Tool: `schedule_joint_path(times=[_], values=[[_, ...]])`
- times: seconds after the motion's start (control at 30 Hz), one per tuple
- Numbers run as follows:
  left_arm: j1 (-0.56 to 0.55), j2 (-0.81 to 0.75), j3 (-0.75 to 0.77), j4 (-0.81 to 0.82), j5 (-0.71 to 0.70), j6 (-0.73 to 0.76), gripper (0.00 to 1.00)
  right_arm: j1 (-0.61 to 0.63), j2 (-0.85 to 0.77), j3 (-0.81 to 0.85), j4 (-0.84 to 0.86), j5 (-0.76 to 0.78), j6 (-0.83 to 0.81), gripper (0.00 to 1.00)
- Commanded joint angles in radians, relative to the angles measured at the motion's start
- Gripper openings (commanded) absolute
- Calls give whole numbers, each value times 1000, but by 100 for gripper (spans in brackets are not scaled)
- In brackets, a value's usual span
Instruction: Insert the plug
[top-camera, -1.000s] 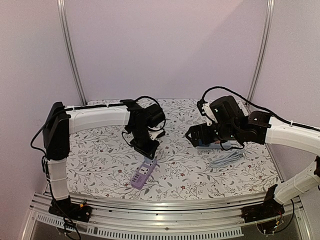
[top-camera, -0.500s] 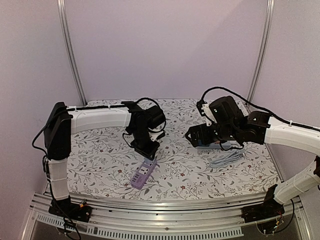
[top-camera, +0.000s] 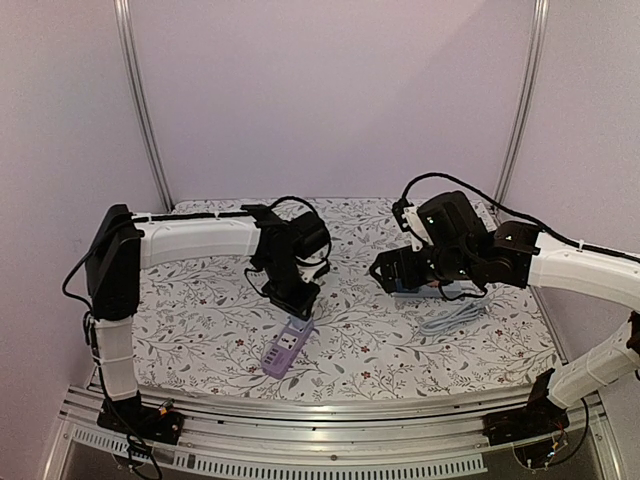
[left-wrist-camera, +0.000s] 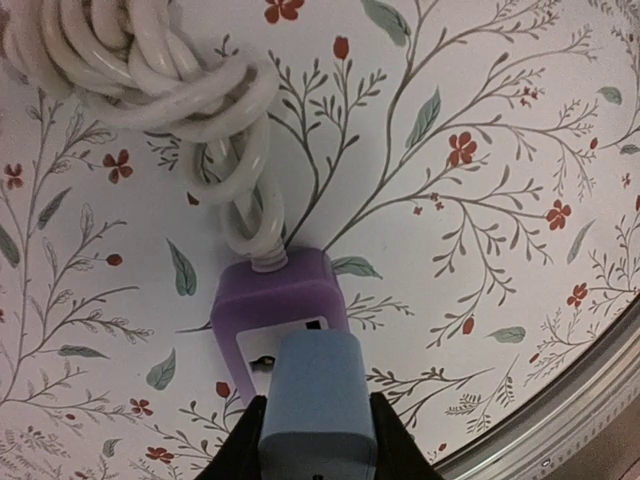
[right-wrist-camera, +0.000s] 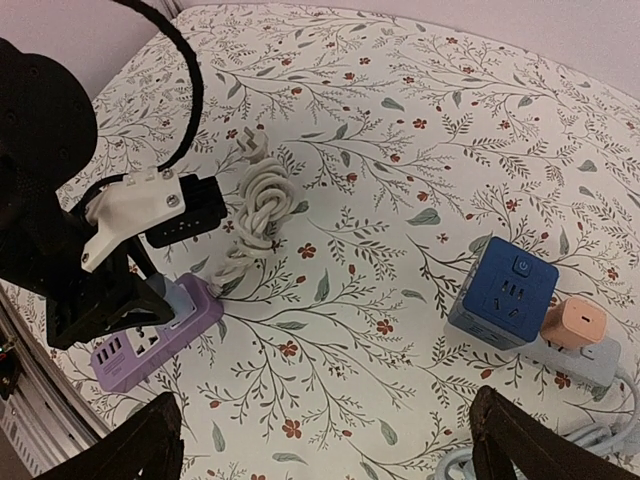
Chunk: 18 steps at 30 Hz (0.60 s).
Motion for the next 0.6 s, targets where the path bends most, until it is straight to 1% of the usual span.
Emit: schedule_joint_path(times=[0.0,0.17,0.27,0.57], values=[[-8,8,-42,23,-12,-12,0,3,10,19,-21,-4,0,99],[-14,7,-48,25,-22,-8,0,3,4,14,-22,-1,2,99],[-24,20,-44,12,-54,-7,0,3,4,13,-21,-1,2,99],[-43,15,-54,-2,-155,-85,0,2,9,14,-17,2,0,99]])
